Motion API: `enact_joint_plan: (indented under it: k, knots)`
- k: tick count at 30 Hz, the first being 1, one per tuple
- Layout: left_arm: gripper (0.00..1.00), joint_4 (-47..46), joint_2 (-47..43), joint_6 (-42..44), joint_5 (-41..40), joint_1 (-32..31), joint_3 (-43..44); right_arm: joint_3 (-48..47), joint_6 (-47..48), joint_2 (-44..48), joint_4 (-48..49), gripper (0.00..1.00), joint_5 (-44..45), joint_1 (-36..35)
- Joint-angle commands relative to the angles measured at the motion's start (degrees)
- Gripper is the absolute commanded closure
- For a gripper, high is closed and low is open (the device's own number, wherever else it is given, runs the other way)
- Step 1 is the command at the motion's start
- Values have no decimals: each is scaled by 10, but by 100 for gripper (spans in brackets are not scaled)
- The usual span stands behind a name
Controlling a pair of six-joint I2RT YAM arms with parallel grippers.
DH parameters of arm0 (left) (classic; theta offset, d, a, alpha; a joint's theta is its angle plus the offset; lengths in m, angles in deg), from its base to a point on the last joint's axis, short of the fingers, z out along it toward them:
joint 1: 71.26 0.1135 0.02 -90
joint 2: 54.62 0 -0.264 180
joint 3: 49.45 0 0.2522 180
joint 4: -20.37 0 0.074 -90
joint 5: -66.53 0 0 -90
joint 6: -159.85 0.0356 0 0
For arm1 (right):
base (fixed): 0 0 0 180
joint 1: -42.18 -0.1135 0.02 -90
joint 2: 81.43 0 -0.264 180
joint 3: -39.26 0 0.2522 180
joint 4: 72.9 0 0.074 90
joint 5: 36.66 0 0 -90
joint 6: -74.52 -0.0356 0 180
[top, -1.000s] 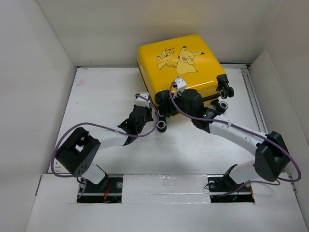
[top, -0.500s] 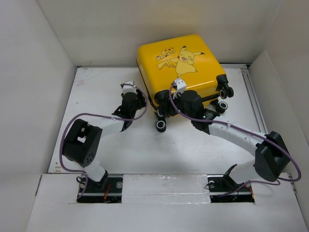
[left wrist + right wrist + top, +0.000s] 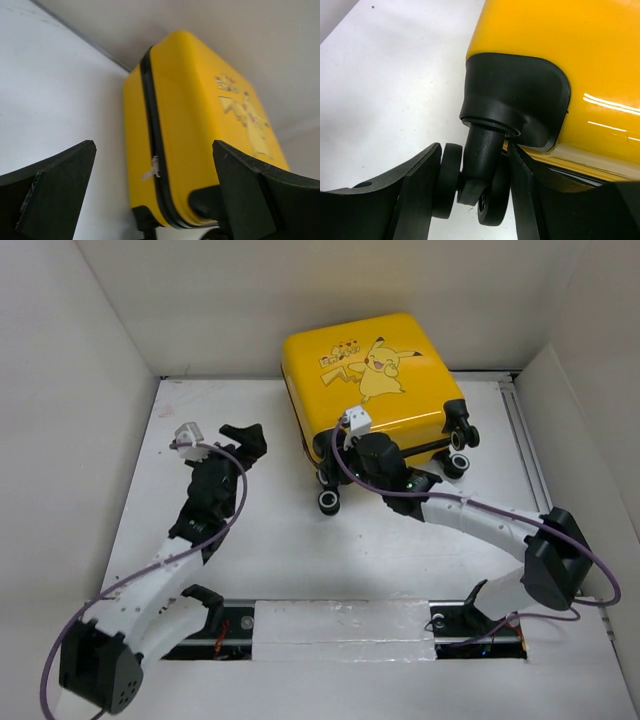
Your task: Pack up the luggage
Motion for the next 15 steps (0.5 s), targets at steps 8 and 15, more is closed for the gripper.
enact_joint_plan:
  k: [8,15]
  knots:
    - [0,167,-213,-12,61,-2,-53,-54,-23,73,-48,0,-70,-157]
    - [0,221,-346,-19,106,-2,-75,5,-53,224,-92,0,39,-194]
